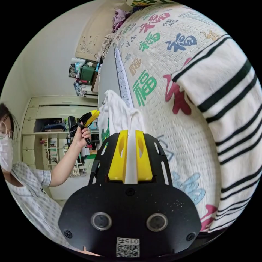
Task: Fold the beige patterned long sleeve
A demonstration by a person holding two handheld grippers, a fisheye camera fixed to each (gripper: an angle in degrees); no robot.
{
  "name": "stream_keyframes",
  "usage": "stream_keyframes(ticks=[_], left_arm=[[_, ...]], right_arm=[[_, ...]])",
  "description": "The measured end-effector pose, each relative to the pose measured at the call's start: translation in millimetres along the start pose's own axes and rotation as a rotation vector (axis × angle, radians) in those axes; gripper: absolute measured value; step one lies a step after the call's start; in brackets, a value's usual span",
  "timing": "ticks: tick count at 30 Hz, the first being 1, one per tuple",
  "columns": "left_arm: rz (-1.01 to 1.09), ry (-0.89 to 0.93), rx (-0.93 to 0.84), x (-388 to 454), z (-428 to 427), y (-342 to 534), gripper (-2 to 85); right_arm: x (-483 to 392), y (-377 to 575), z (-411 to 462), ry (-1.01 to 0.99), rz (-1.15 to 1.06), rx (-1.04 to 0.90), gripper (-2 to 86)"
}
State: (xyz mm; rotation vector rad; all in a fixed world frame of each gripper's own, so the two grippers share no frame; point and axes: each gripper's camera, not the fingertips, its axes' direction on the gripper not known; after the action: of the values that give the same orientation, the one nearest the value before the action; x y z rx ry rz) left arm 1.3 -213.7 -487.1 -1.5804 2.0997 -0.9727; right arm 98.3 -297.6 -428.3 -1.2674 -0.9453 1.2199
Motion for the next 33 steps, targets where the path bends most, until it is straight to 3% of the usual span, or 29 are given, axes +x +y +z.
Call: stream_keyframes(ticks=[4, 9, 11, 21, 26, 33], left_arm=[[-0.095, -0.015, 0.012, -5.1, -42.3, 100.8, 7.2], [-0.38, -0.021, -0.102, -22.5, -51.2, 263.1, 7.9], [-0.463, 0.013, -0.111, -27.8, -48.4, 302.3, 8.0], [-0.58, 0.207, -0.093, -39.4, -33.6, 396.4, 7.9], [-0.442, 0.089, -0.111, -25.7, -39.1, 405.7, 7.2], [-0.454, 0.145, -0.087, -36.7, -54.7, 422.5, 7.7]], right_arm=[[-57.8, 50.2, 24.8, 0.018, -0.094, -0.237, 8.2], [-127.5, 118.3, 102.7, 0.076, -0.145, -0.511, 11.4], [-153.0, 137.0, 133.4, 0.222, -0.157, -0.575, 12.3], [-258.6, 145.1, 112.3, 0.466, -0.274, -0.509, 11.2], [-279.5, 136.2, 140.6, 0.578, -0.293, -0.528, 11.6], [-259.2, 125.3, 150.6, 0.622, -0.223, -0.513, 7.8]])
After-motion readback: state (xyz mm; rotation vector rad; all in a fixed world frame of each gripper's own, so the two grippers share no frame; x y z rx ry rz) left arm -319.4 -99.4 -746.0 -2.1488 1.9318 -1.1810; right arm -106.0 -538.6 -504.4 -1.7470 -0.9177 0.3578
